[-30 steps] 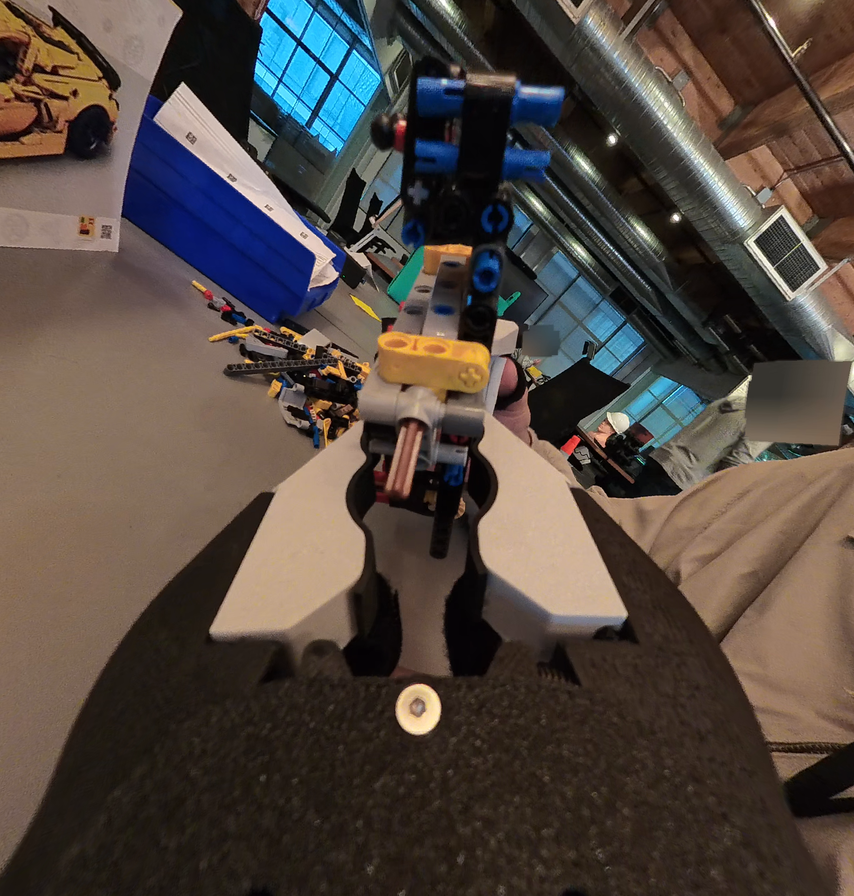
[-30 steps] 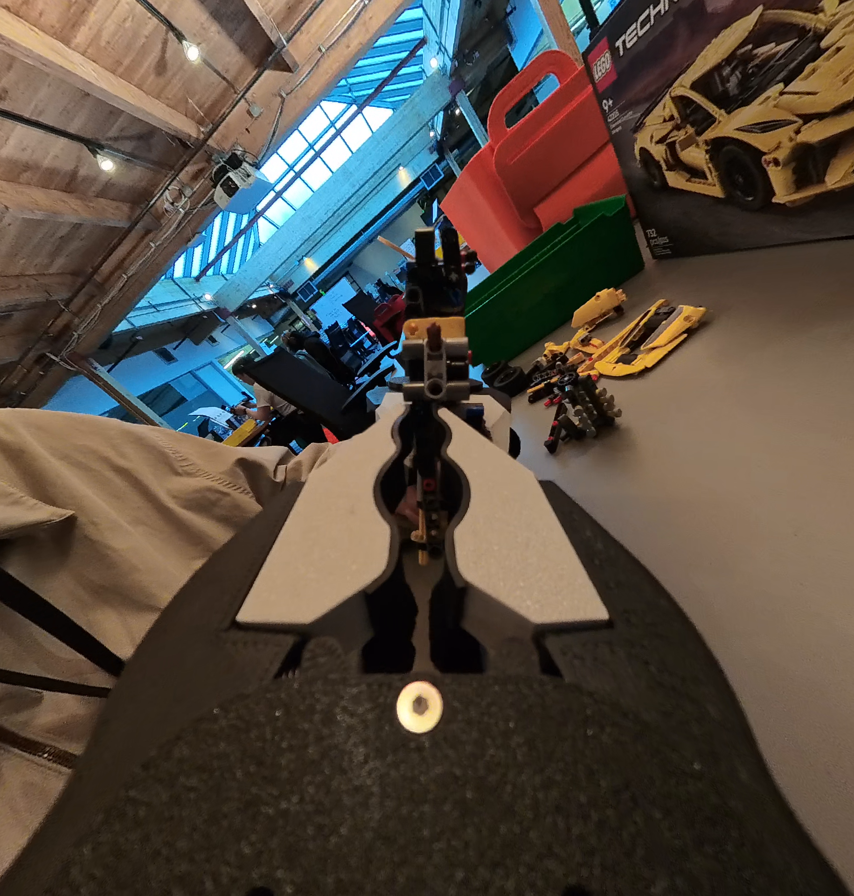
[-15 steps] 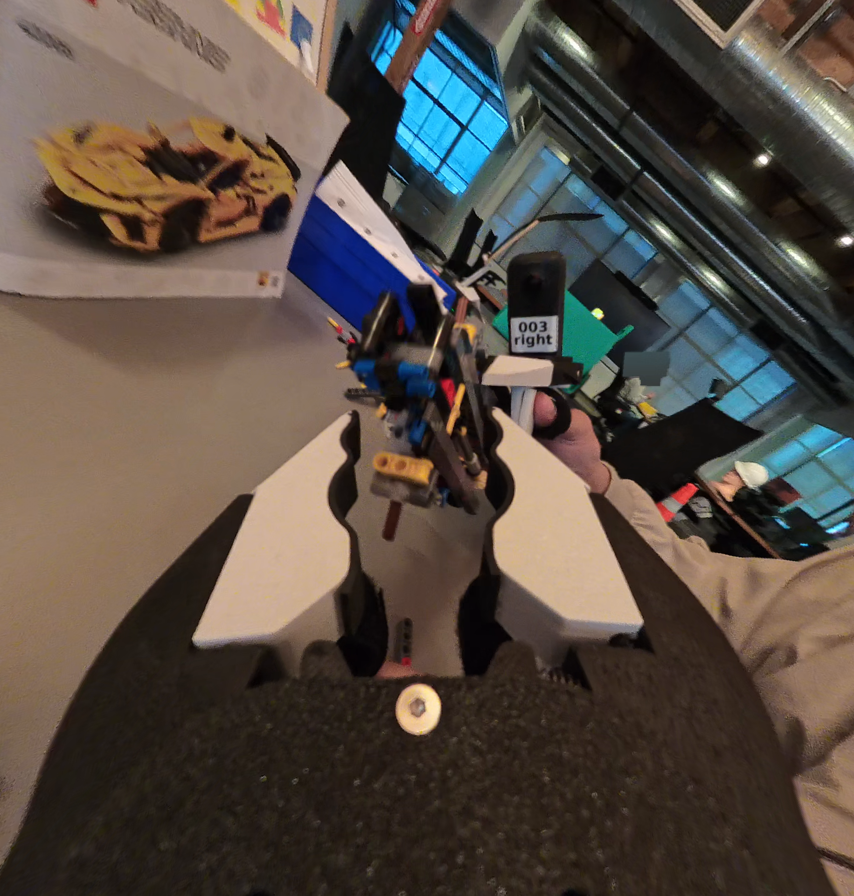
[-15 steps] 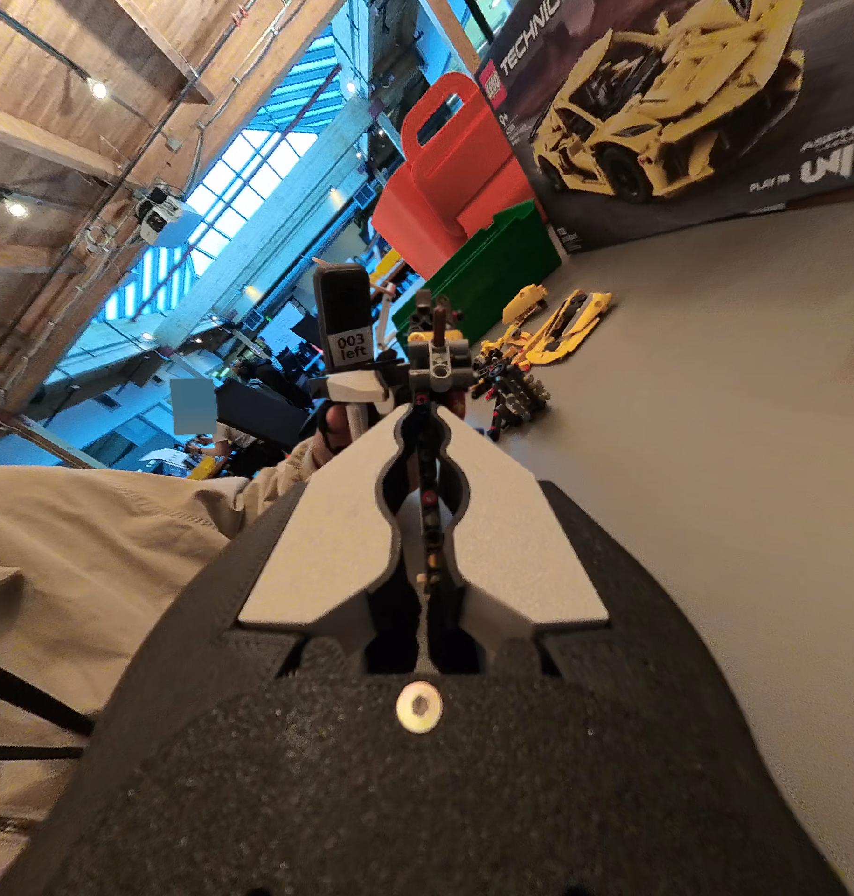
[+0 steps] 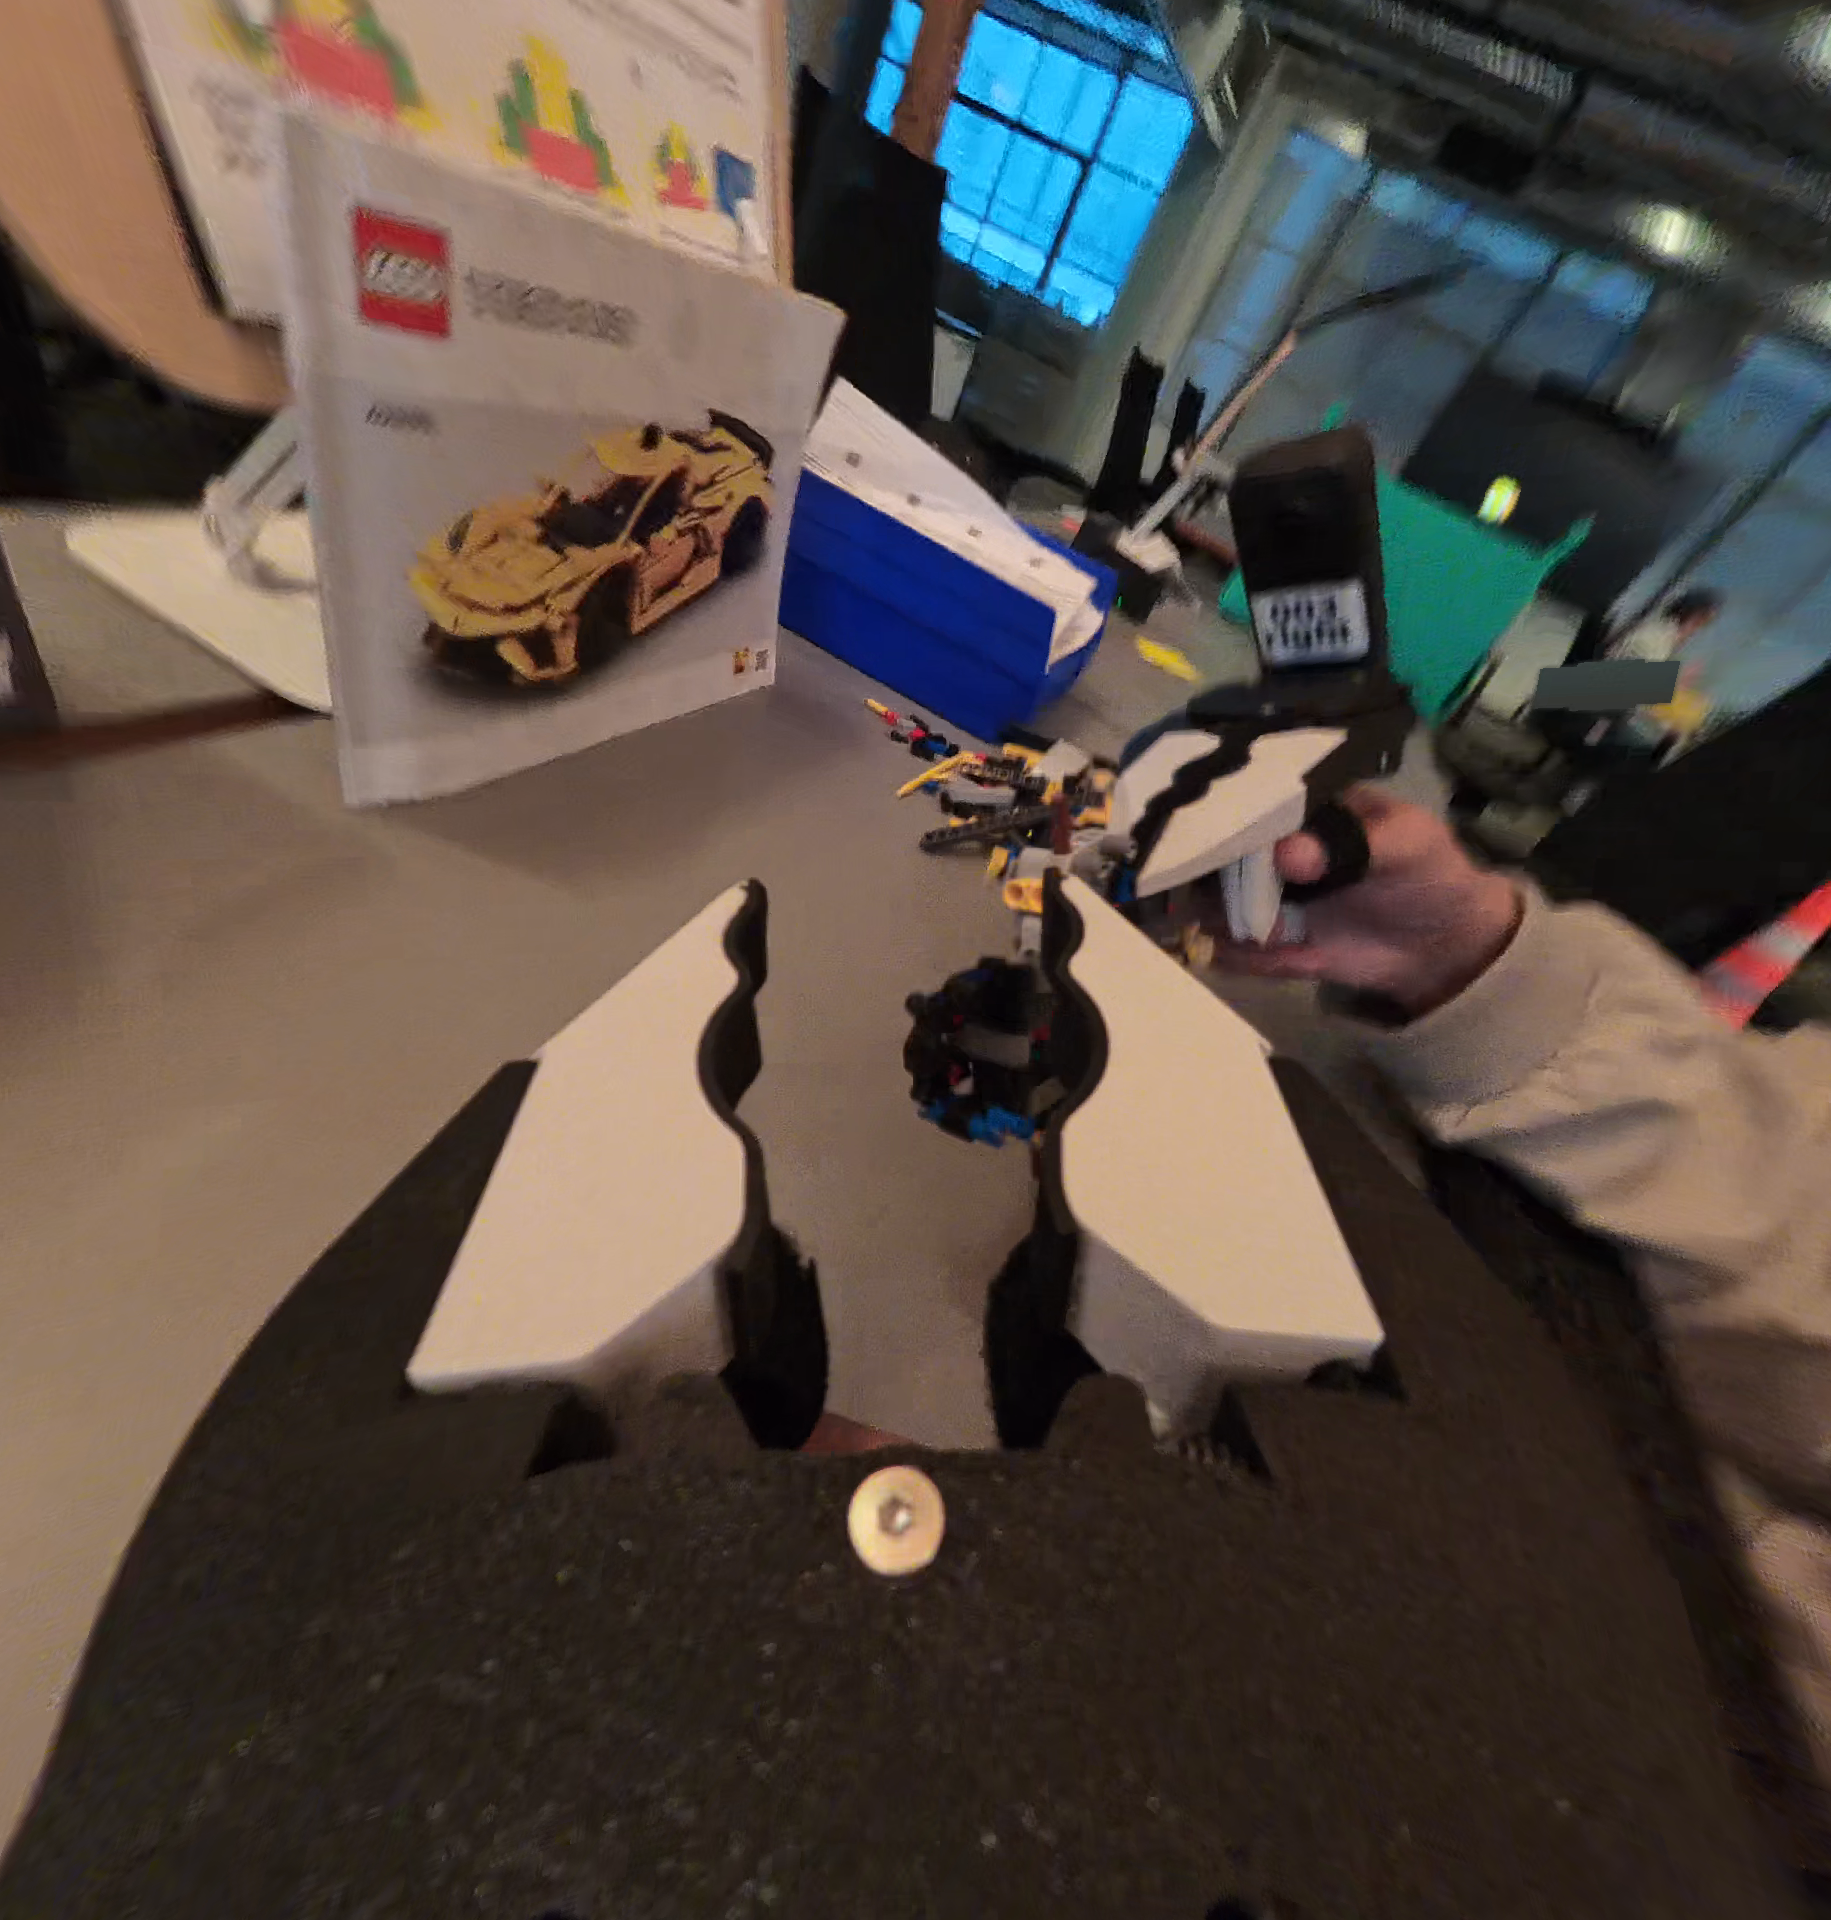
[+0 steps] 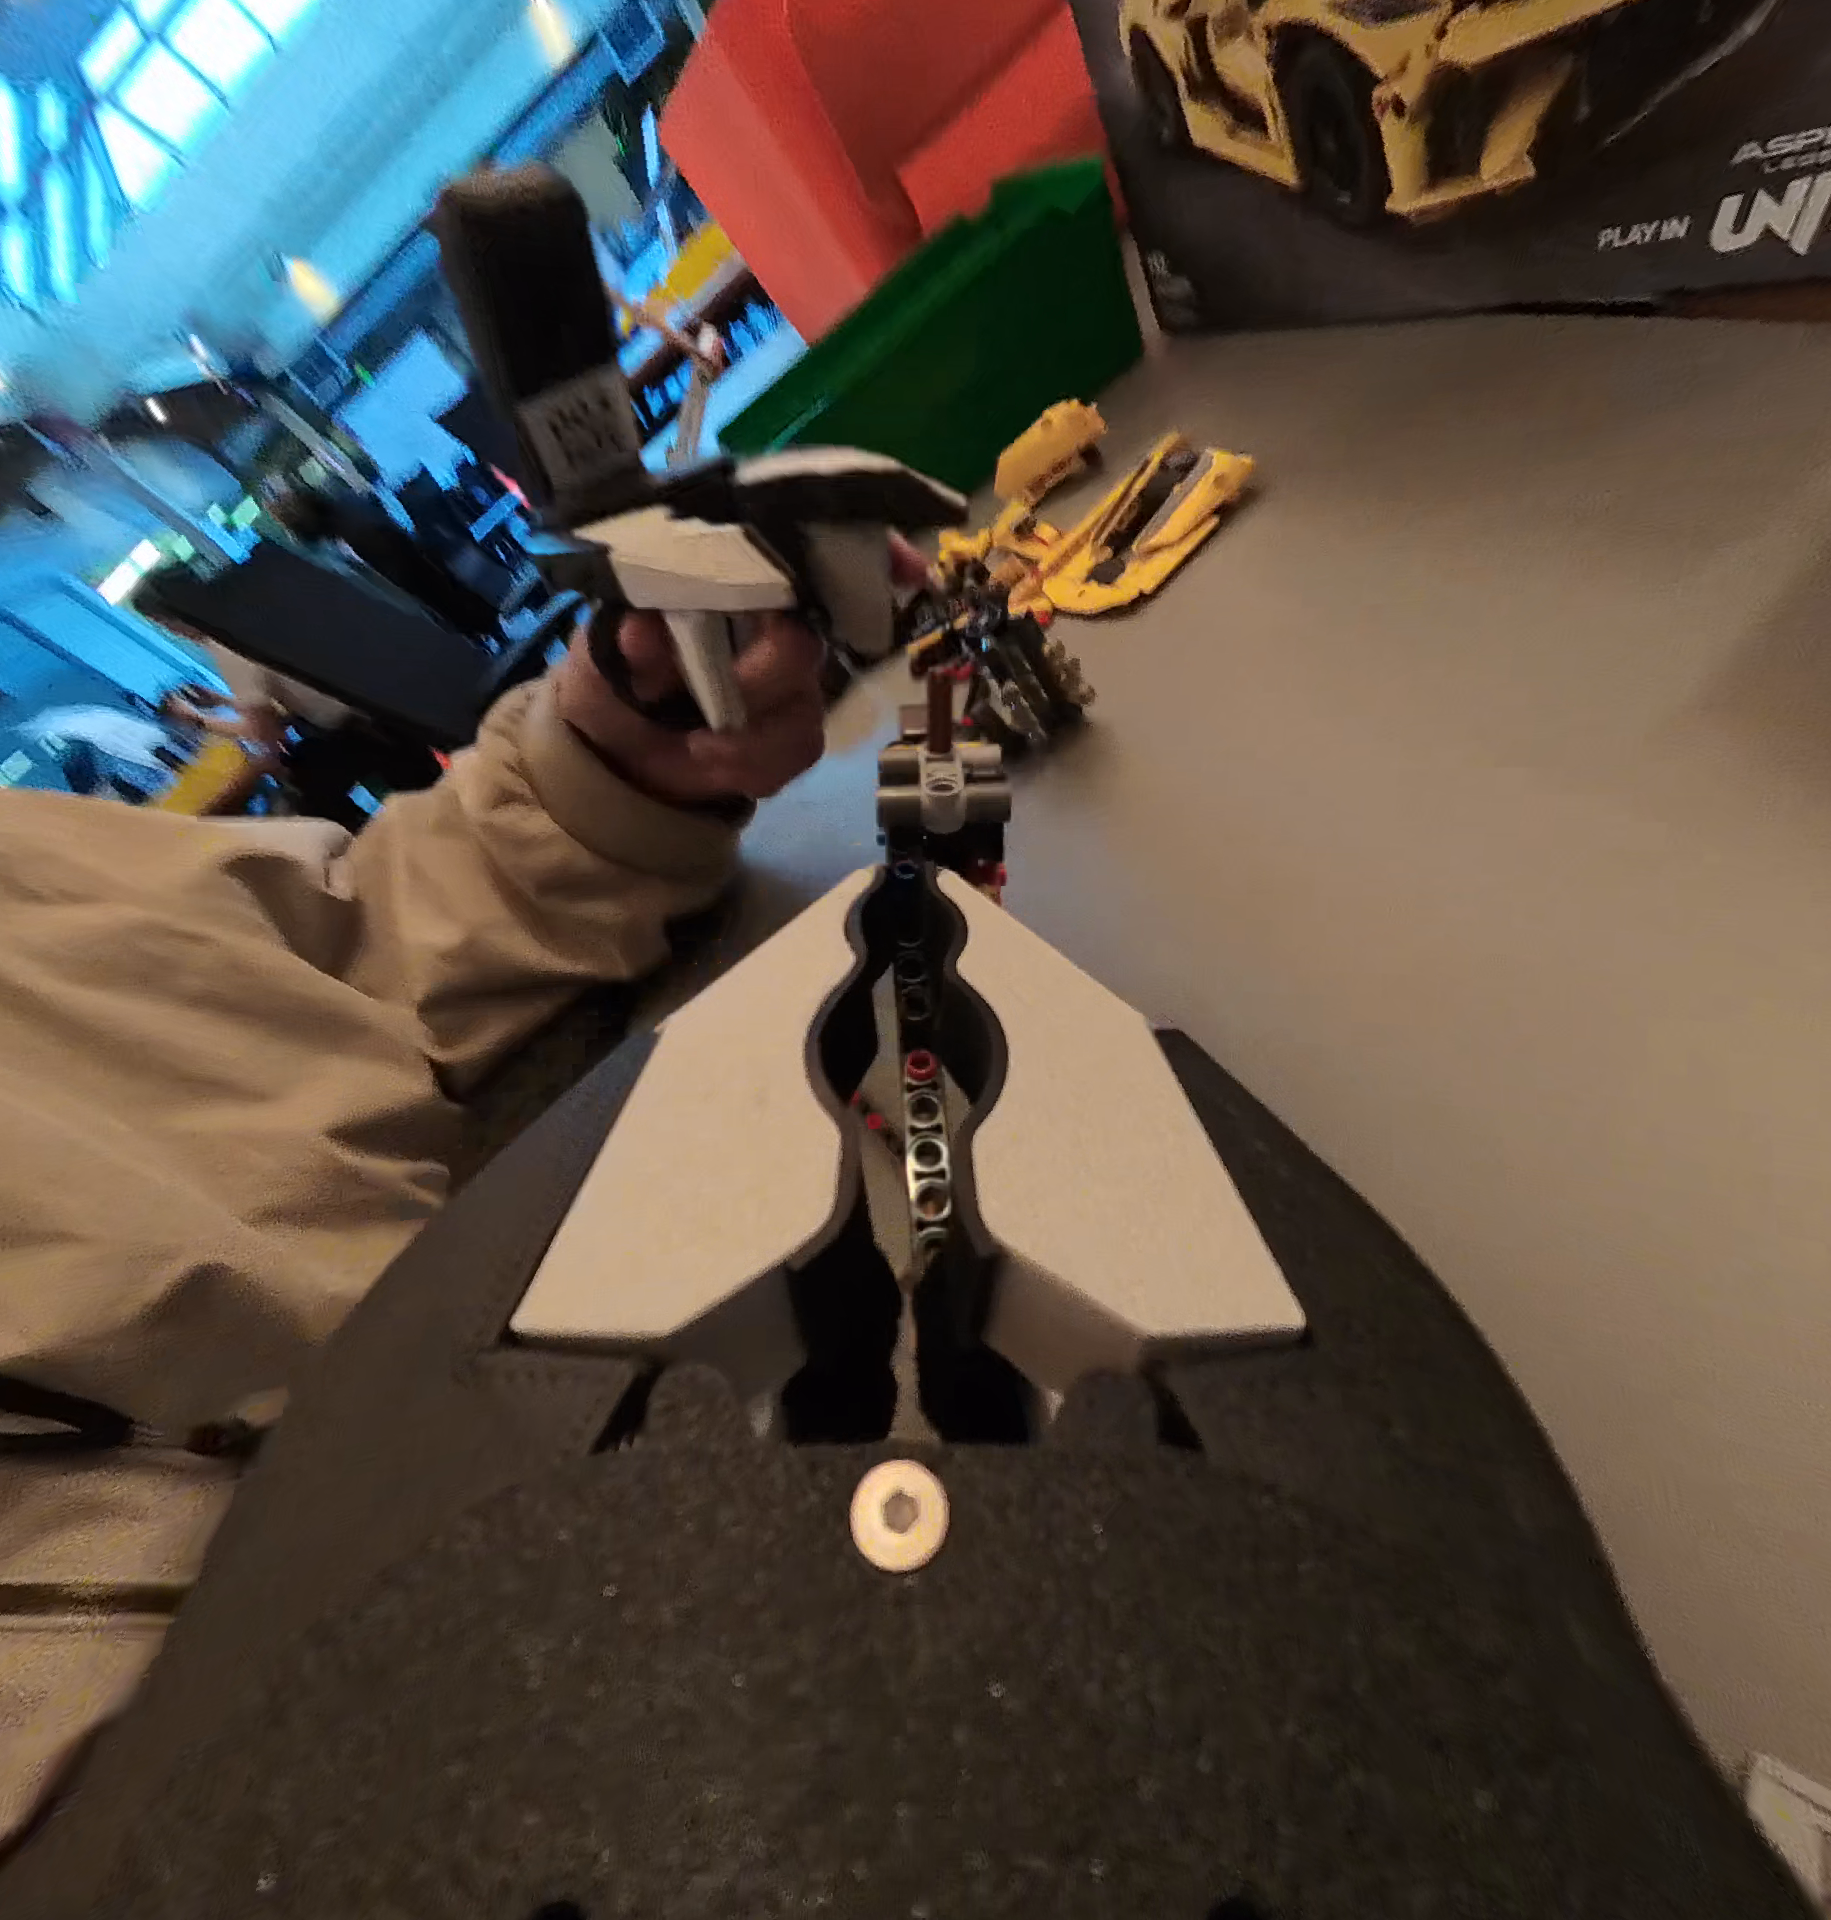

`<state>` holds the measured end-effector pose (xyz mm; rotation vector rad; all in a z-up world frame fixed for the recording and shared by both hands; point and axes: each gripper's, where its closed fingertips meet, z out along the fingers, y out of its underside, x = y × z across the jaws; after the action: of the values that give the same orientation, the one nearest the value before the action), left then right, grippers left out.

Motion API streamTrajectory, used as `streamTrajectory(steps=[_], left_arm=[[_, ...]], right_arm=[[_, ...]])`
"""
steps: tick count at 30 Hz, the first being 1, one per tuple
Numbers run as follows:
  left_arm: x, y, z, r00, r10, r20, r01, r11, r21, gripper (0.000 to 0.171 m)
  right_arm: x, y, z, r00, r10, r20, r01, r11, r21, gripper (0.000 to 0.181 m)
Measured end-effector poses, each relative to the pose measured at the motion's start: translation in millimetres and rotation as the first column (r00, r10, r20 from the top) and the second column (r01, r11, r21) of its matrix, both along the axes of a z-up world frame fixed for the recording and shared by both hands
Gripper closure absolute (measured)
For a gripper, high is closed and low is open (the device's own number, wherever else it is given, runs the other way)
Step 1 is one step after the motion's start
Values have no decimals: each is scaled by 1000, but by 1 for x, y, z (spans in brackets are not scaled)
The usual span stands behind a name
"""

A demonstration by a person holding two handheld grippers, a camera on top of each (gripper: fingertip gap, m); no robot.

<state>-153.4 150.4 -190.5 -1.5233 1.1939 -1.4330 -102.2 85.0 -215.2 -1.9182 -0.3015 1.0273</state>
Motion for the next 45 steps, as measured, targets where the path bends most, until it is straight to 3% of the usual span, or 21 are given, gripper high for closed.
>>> streamTrajectory(steps=[3, 6, 8, 9, 12, 19, 25, 30, 33, 35, 37, 39, 41, 45], left_arm=[[8, -42, -18, 984, -142, -112, 161, 968, 191, 118], [11, -67, -37, 952, -236, -196, 275, 938, 209, 122], [11, -71, -44, 942, -255, -218, 300, 931, 206, 139], [11, -71, -46, 939, -260, -225, 305, 932, 195, 140], [12, -69, -52, 934, -265, -241, 307, 939, 154, 142], [18, -64, -60, 946, -214, -245, 273, 931, 243, 151], [19, -62, -62, 952, -176, -252, 256, 908, 333, 151], [18, -59, -55, 957, -152, -248, 239, 894, 378, 152], [19, -58, -46, 967, -143, -210, 217, 895, 389, 152], [18, -61, -53, 957, -148, -248, 241, 884, 400, 151], [19, -73, -79, 929, -147, -341, 302, 833, 463, 155], [29, -77, -73, 946, -97, -309, 249, 827, 503, 156], [34, -76, -71, 945, -88, -316, 245, 831, 499, 156], [32, -69, -73, 946, -91, -310, 225, 874, 430, 156]], right_arm=[[-15, -8, -2, 994, 86, 68, -87, 996, 18, 179], [-28, -13, -5, 985, 145, 91, -148, 989, 26, 178], [-33, -14, -9, 981, 161, 111, -164, 986, 24, 178], [-33, -15, -11, 979, 166, 121, -171, 985, 25, 178], [-33, -12, -16, 975, 154, 161, -163, 986, 41, 179], [-23, -5, -25, 972, 109, 210, -122, 992, 46, 179], [-22, -1, -20, 992, 106, 67, -111, 992, 62, 181], [-24, 2, -11, 994, 91, 55, -97, 988, 120, 181], [-23, 3, 0, 995, 81, -54, -73, 987, 141, 181], [-22, 5, 3, 994, 84, -70, -71, 983, 167, 181], [7, 6, 65, 901, 65, -428, 66, 956, 285, 181], [19, 7, 70, 960, 19, -280, 76, 943, 325, 181], [29, -4, 87, 956, 18, -293, 97, 922, 375, 181], [41, -11, 67, 979, -47, -197, 108, 945, 310, 181]])
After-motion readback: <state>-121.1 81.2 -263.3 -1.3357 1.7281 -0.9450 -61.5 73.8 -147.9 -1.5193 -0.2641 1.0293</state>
